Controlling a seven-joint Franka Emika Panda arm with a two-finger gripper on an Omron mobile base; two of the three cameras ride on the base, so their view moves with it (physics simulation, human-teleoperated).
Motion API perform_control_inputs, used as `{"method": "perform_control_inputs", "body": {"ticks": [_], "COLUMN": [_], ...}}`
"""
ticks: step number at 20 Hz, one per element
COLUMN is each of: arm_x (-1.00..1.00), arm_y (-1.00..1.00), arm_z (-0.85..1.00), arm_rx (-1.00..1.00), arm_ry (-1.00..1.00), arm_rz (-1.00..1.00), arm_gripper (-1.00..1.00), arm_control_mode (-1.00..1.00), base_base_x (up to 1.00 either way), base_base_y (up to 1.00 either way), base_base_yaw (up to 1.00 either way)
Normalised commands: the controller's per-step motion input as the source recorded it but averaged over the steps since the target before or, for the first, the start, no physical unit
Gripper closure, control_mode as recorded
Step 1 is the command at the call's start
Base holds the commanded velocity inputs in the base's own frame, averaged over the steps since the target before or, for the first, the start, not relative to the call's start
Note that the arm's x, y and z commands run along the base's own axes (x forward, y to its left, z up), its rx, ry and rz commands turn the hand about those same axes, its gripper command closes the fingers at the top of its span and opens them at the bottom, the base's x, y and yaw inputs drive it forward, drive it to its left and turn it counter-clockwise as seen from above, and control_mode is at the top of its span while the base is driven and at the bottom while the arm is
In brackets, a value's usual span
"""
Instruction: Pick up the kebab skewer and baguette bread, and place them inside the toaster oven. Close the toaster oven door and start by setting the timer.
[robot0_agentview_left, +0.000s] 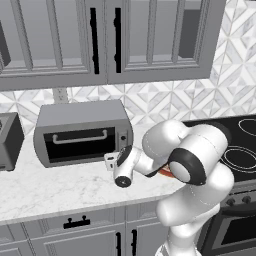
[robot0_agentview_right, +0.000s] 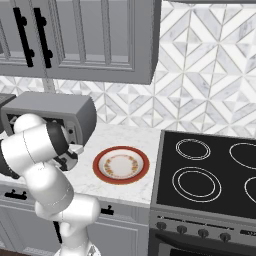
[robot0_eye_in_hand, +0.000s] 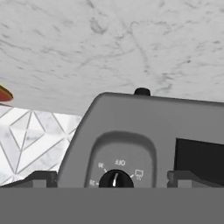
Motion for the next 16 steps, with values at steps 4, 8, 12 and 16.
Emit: {"method": "perform_control_inputs", "body": {"ticks": [4, 8, 12, 16], "arm_x": [0.01, 0.00, 0.00, 0.00], "arm_y": [0.09, 0.15, 0.18, 0.01], "arm_z": [-0.02, -0.07, -0.07, -0.01], "arm_rx": [0.00, 0.00, 0.00, 0.00], "arm_ry": [0.00, 0.00, 0.00, 0.00], "arm_rz": [0.01, 0.01, 0.00, 0.00], "arm_gripper": [-1.00, -1.00, -1.00, -1.00], "arm_control_mode": [-1.00, -1.00, -1.00, -1.00], "base_base_x": [0.00, 0.00, 0.00, 0.00], "base_base_y": [0.00, 0.00, 0.00, 0.00], "base_base_yaw": [0.00, 0.00, 0.00, 0.00]}}
